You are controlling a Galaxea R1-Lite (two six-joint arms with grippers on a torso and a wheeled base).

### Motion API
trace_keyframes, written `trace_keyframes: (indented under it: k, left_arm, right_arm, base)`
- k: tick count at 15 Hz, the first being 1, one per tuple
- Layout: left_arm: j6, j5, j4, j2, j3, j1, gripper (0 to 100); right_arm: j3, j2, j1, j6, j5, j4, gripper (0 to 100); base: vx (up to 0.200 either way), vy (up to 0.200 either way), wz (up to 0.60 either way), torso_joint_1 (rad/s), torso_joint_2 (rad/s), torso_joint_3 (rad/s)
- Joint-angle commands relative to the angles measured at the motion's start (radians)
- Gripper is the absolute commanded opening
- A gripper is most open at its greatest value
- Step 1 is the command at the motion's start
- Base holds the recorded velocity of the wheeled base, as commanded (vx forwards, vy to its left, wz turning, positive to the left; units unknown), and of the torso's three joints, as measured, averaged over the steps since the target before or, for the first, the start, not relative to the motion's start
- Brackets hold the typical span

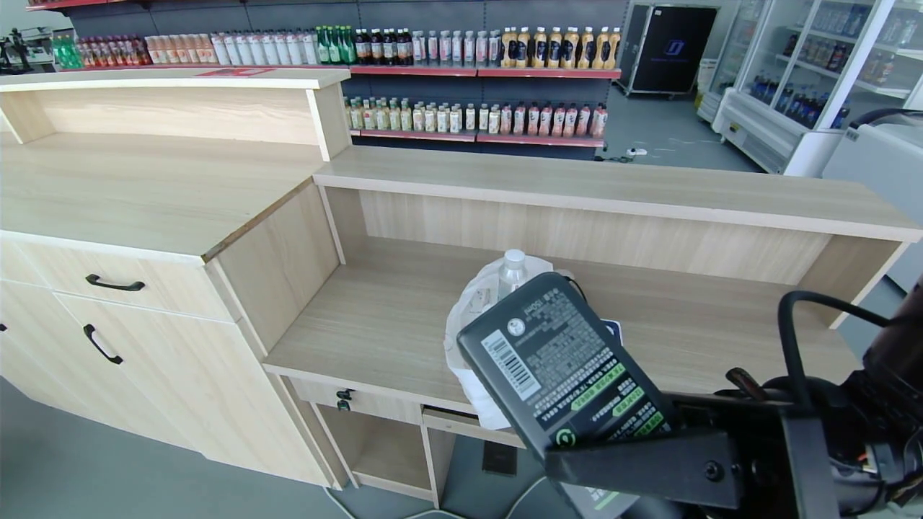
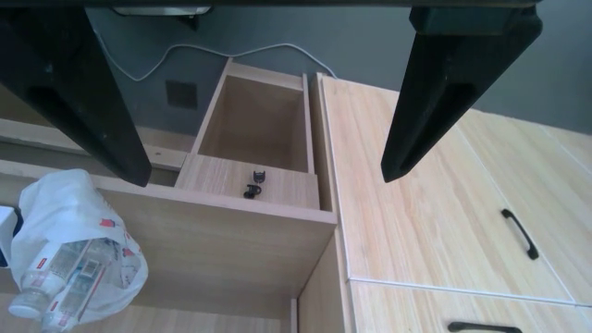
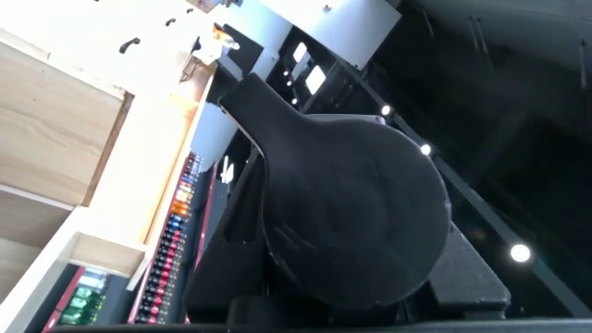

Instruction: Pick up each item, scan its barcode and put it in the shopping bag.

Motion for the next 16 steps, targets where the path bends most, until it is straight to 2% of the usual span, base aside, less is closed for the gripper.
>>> trace_keyframes:
  k: [1, 8, 10, 11, 12, 13, 14, 15, 16]
  left_arm:
    - [0.0, 0.0, 0.0, 0.0, 0.0, 0.0, 100]
    - [0.0, 0.0, 0.0, 0.0, 0.0, 0.0, 100]
    - [0.0, 0.0, 0.0, 0.0, 0.0, 0.0, 100]
    - [0.0, 0.0, 0.0, 0.0, 0.0, 0.0, 100]
    - [0.0, 0.0, 0.0, 0.0, 0.0, 0.0, 100]
    - [0.0, 0.0, 0.0, 0.0, 0.0, 0.0, 100]
    - [0.0, 0.0, 0.0, 0.0, 0.0, 0.0, 100]
    - [0.0, 0.0, 0.0, 0.0, 0.0, 0.0, 100]
    - [0.0, 0.0, 0.0, 0.0, 0.0, 0.0, 100]
  right_arm:
    - [0.007, -0.005, 0.001, -0.002, 0.0, 0.0, 0]
    - [0.007, -0.013, 0.001, 0.001, -0.002, 0.0, 0]
    - [-0.003, -0.025, -0.024, 0.081, -0.04, 0.001, 0]
    - [0.005, -0.051, -0.082, 0.207, -0.127, 0.033, 0]
    - [0.008, -0.092, -0.145, 0.392, -0.248, 0.119, 0]
    - [0.008, -0.111, -0.189, 0.507, -0.298, 0.17, 0]
    - [0.01, -0.181, -0.386, 0.811, -0.347, 0.237, 0]
    - [0.008, -0.213, -0.567, 0.949, -0.353, 0.239, 0]
    - [0.005, -0.229, -0.706, 1.06, -0.351, 0.244, 0]
  base:
    - [0.0, 0.0, 0.0, 0.0, 0.0, 0.0]
    - [0.0, 0.0, 0.0, 0.0, 0.0, 0.0]
    - [0.0, 0.0, 0.0, 0.0, 0.0, 0.0]
    - [0.0, 0.0, 0.0, 0.0, 0.0, 0.0]
    - [0.0, 0.0, 0.0, 0.0, 0.0, 0.0]
    - [0.0, 0.0, 0.0, 0.0, 0.0, 0.0]
    - [0.0, 0.0, 0.0, 0.0, 0.0, 0.0]
    - [0.0, 0.0, 0.0, 0.0, 0.0, 0.0]
    - [0.0, 0.0, 0.0, 0.0, 0.0, 0.0]
